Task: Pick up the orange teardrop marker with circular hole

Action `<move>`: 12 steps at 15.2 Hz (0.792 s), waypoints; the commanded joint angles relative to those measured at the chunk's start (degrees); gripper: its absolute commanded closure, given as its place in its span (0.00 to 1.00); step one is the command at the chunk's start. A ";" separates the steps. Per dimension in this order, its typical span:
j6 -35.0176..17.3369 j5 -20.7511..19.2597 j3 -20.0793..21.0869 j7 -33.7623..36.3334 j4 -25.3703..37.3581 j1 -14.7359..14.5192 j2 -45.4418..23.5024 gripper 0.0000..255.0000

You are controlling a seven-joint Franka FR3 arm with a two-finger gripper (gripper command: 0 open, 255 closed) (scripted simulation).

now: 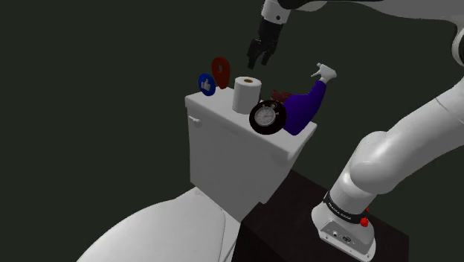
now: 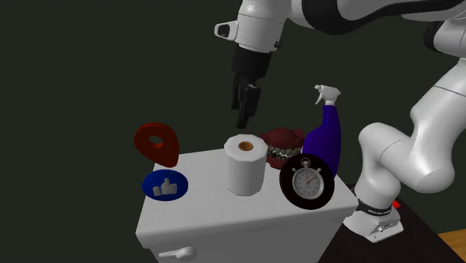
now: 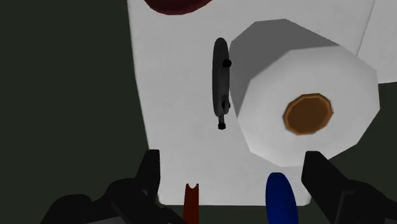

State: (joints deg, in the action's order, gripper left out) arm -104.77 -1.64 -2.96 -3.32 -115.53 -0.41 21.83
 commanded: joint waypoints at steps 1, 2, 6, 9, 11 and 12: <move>-1.34 0.72 -0.62 -0.91 3.16 -0.10 -4.14 0.00; -1.84 1.14 -0.95 -1.43 4.95 -0.13 -6.28 0.00; -3.05 3.14 -2.10 -3.57 12.99 -0.08 -14.99 0.00; -3.09 4.93 -2.72 -5.17 20.10 0.21 -21.81 0.00; -2.65 6.20 -2.99 -6.16 25.48 0.55 -26.56 0.00; -2.27 6.85 -3.07 -6.63 28.40 0.78 -29.02 0.00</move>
State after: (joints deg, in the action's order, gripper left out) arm -107.20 4.42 -5.70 -9.01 -90.02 -0.06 -4.51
